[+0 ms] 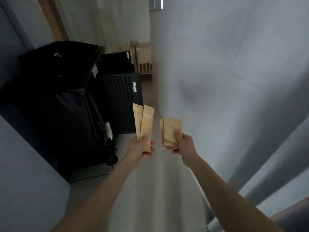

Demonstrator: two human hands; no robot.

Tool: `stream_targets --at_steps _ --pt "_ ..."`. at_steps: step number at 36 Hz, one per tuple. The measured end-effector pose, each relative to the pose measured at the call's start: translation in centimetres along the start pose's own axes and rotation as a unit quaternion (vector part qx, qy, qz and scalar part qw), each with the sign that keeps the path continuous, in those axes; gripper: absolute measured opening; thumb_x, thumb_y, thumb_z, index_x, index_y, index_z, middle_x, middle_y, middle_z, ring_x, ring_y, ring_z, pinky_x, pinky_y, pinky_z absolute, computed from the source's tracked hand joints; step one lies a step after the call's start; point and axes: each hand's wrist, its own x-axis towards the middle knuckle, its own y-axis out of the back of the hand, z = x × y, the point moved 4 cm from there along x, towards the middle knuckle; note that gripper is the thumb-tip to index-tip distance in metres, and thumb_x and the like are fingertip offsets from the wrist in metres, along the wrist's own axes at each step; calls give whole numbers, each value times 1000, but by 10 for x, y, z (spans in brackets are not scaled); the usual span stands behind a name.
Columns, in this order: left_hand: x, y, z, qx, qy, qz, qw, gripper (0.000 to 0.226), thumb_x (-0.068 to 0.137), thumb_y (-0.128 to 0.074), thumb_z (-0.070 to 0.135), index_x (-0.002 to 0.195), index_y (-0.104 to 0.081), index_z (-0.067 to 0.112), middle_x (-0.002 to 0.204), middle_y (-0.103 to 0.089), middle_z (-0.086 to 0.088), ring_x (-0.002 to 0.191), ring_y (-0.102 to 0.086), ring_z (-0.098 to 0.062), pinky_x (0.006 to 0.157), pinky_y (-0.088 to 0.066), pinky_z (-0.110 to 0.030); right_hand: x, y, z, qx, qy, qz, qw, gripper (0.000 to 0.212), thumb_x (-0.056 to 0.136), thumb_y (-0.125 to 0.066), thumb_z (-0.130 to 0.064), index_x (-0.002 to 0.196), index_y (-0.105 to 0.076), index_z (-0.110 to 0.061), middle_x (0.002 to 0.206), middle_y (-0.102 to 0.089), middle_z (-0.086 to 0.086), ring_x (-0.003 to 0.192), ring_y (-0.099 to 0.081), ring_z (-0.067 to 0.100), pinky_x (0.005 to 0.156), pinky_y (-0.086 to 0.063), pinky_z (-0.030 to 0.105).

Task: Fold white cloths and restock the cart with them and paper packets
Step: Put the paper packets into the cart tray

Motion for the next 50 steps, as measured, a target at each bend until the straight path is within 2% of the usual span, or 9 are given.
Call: stream_targets --at_steps 8,14,19,26,31,34,37,46,50 --pt "114 -23 36 -13 -14 23 1000 33 101 -54 33 119 -56 7 94 -68 -13 71 -67 -18 57 -57 -31 136 -6 -39 -12 -2 -3 1000 48 100 -51 -45 107 -63 0 79 -70 12 52 -65 19 42 -44 21" --pt "211 -20 50 -21 -19 46 999 31 101 -55 32 118 -59 6 92 -72 -11 79 -69 -20 58 -57 -32 223 -14 -52 -29 1 2 1000 48 101 -50 -42 103 -63 4 64 -66 8 44 -60 19 39 -43 24" --pt "322 -15 64 -22 -19 31 999 35 98 -58 36 116 -62 6 90 -75 -9 73 -70 -19 57 -56 -32 327 -32 -65 -35 4 16 999 50 102 -49 -41 105 -60 7 65 -63 11 42 -57 18 38 -42 24" --pt "459 -12 124 -34 -20 -5 999 28 98 -58 33 111 -64 10 88 -75 -9 71 -69 -19 54 -56 -32 460 -70 -107 -39 13 38 998 44 100 -53 -44 99 -61 0 65 -65 7 45 -59 17 39 -42 24" --pt "536 -12 169 -36 -41 -20 998 24 100 -55 29 113 -61 10 88 -71 -10 69 -66 -18 53 -55 -30 538 -88 -138 -45 29 52 997 41 99 -55 -42 97 -60 -1 62 -66 3 44 -60 18 38 -42 23" --pt "577 -12 179 -38 -45 -17 998 20 100 -55 28 110 -61 11 86 -71 -9 67 -66 -17 50 -53 -29 579 -96 -147 -46 37 49 997 40 99 -55 -41 96 -60 -2 61 -65 2 42 -59 17 37 -41 23" --pt "617 -13 180 -26 -33 -24 999 25 101 -55 29 116 -59 10 92 -70 -12 69 -66 -17 52 -53 -29 619 -100 -149 -41 38 47 997 42 99 -54 -42 97 -61 0 62 -65 4 42 -58 18 36 -40 23" --pt "748 -16 195 -39 -14 32 999 31 100 -57 25 123 -59 4 86 -69 -11 65 -66 -15 51 -54 -29 768 -113 -151 -38 49 29 998 39 101 -52 -39 90 -59 -3 68 -60 10 40 -56 17 35 -36 21" --pt "819 -19 220 -49 -22 97 994 37 100 -58 26 130 -56 5 108 -66 -15 83 -66 -21 56 -57 -29 854 -124 -166 -44 50 4 998 43 101 -52 -40 94 -60 2 69 -62 13 38 -56 16 34 -35 19"
